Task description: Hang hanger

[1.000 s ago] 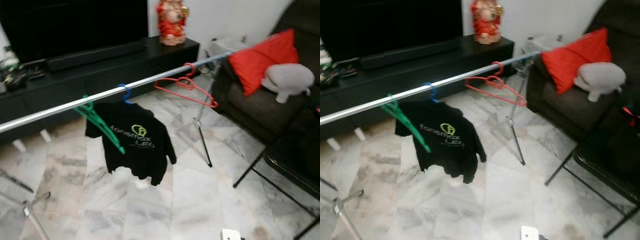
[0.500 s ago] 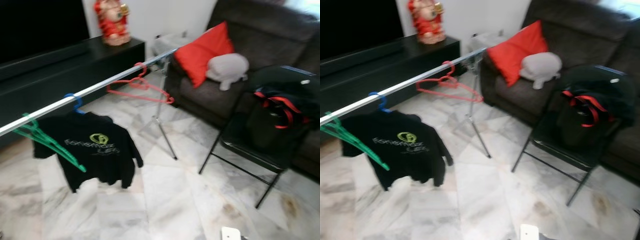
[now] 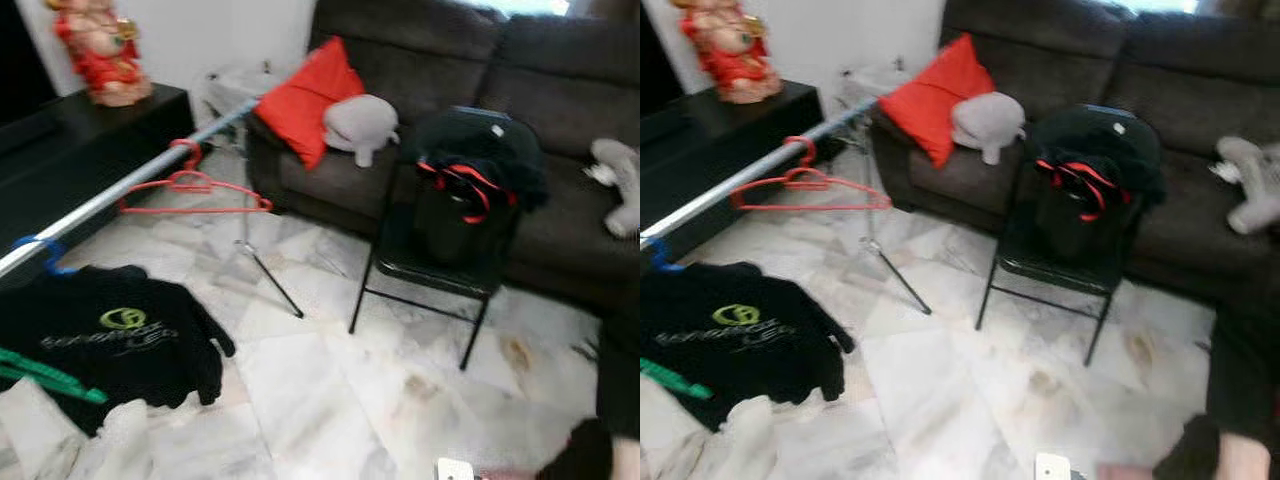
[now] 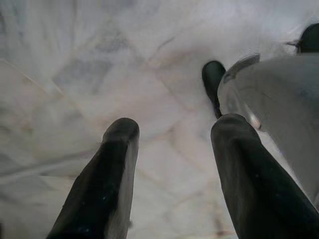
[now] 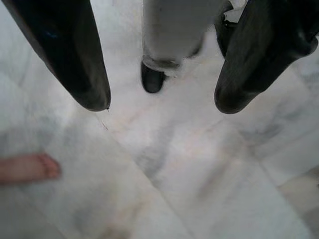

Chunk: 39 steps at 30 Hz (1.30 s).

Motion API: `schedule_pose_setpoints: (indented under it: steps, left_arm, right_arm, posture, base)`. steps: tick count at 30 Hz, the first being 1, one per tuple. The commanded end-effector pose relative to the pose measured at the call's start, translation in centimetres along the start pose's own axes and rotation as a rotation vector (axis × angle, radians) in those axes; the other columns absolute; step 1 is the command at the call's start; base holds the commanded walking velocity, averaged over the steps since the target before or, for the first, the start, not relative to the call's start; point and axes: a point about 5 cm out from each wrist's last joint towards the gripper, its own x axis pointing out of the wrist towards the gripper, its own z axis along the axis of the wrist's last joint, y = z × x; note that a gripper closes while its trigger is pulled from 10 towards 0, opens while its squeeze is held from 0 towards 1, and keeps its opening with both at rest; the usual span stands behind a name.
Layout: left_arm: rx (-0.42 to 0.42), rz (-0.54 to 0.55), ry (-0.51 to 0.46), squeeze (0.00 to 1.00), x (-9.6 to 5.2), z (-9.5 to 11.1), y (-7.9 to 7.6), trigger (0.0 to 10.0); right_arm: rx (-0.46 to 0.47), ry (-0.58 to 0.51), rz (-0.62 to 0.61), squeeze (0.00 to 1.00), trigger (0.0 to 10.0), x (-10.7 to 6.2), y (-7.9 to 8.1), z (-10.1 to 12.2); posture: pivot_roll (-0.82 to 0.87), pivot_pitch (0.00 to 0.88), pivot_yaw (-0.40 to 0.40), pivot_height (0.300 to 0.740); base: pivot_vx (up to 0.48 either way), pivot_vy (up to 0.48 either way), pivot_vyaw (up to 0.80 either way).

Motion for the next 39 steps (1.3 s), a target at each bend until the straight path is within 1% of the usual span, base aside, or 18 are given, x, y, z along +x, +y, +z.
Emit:
schedule_pose_setpoints:
  steps: [1,4,15,28,39]
  left_arm:
    - [-0.014,-0.001,0.020,0.00,-0.11,-0.86,0.02,10.0]
    - [-0.014,-0.002,0.020,0.00,-0.11,-0.86,0.01,10.0]
    - [-0.008,-0.006,0.019,0.00,-0.11,-0.82,0.02,10.0]
    - [-0.005,-0.007,0.021,0.00,-0.12,-0.83,0.02,10.0]
    - [0.000,-0.011,0.022,0.00,-0.11,-0.77,0.02,10.0]
  right_arm:
    - [0.012,-0.007,-0.002,0.00,10.0,0.02,0.10,0.10]
    - [0.010,-0.016,-0.004,0.00,10.0,0.01,0.08,0.17]
    - [0.016,-0.014,-0.011,0.00,10.0,0.01,0.07,0.14]
    - [0.010,-0.008,-0.013,0.00,10.0,0.02,0.08,0.10]
    - [0.017,-0.028,-0.023,0.00,10.0,0.01,0.08,0.28]
  posture:
    - [0.02,0.063,0.037,0.740]
    - [0.02,0.062,0.037,0.740]
    - [0.02,0.062,0.038,0.740]
    - [0.02,0.061,0.040,0.740]
    - [0.03,0.059,0.041,0.740]
  base:
    - [0.000,0.000,0.00]
    - [0.000,0.000,0.00]
    - [0.299,0.000,0.00]
    - [0.314,0.000,-0.78]
    - [0.313,0.000,0.00]
